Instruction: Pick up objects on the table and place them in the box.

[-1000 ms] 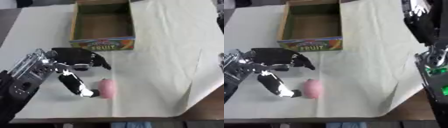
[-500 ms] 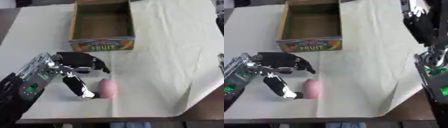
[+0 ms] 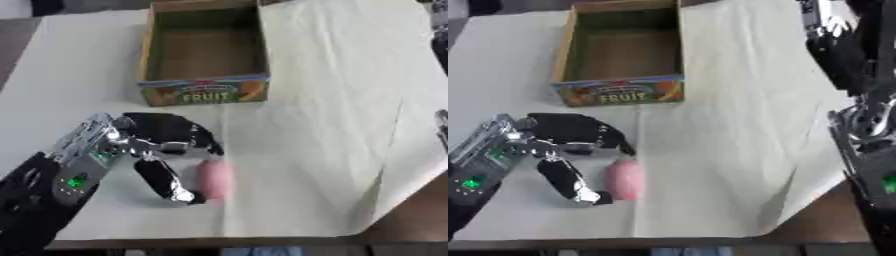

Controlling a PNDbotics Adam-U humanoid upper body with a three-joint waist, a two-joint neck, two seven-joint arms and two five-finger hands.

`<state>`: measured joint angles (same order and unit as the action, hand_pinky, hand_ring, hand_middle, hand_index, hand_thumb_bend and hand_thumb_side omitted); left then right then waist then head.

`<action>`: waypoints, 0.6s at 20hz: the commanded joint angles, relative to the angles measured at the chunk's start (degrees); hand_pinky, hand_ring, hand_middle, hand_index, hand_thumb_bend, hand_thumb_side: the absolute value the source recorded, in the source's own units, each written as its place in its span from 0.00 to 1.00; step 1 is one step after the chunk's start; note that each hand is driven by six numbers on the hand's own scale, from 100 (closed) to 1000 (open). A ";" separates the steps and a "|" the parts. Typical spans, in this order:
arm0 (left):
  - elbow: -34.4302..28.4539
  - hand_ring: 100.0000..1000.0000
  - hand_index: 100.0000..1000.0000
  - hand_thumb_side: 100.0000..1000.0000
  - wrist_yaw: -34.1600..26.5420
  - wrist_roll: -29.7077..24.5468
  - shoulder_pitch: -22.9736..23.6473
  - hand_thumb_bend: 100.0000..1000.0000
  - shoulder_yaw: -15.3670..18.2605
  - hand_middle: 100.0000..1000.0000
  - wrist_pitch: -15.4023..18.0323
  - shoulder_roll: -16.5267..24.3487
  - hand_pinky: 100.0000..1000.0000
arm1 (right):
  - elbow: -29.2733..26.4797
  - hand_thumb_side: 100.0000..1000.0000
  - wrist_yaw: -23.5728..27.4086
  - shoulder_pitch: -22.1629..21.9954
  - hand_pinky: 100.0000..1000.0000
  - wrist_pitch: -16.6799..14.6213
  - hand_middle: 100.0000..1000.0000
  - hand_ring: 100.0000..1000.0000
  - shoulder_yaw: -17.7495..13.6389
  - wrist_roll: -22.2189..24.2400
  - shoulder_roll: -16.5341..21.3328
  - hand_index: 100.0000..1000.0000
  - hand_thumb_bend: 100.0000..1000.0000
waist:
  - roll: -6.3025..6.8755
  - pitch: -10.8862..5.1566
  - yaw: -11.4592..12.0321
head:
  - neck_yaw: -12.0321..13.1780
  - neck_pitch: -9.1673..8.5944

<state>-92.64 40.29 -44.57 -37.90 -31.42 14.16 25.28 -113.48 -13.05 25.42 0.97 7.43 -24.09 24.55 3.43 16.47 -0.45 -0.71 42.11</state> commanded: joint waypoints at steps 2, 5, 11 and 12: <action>1.18 0.85 0.92 0.59 3.32 1.33 -0.50 0.39 -0.35 0.76 1.68 -0.38 0.82 | -1.11 0.71 0.29 0.59 0.52 -0.13 0.47 0.80 -0.56 0.16 0.99 0.77 0.39 | -0.19 -0.85 -0.12 | -0.02 -0.87; 2.67 0.86 0.91 0.47 5.38 2.41 -0.31 0.38 -0.71 0.77 3.03 -0.65 0.82 | -1.11 0.71 0.35 0.56 0.52 -0.18 0.47 0.80 -0.54 0.21 0.94 0.77 0.39 | -0.11 -0.86 -0.08 | -0.02 -0.90; 4.39 0.85 0.89 0.44 6.15 2.79 -0.27 0.34 -0.79 0.76 3.69 -0.86 0.82 | -1.11 0.71 0.41 0.53 0.52 -0.21 0.47 0.81 -0.53 0.26 0.82 0.77 0.39 | -0.09 -0.88 -0.10 | -0.07 -1.24; 4.47 0.85 0.89 0.44 6.24 2.90 -0.31 0.33 -0.79 0.76 3.73 -0.91 0.81 | -1.11 0.71 0.42 0.51 0.52 -0.20 0.47 0.81 -0.54 0.26 0.81 0.77 0.39 | -0.10 -0.86 -0.12 | -0.03 -1.30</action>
<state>-89.66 45.47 -41.47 -38.26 -31.68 17.86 23.68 -113.48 -12.99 25.42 0.83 7.43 -23.95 24.54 3.47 16.32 -0.45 -0.70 41.62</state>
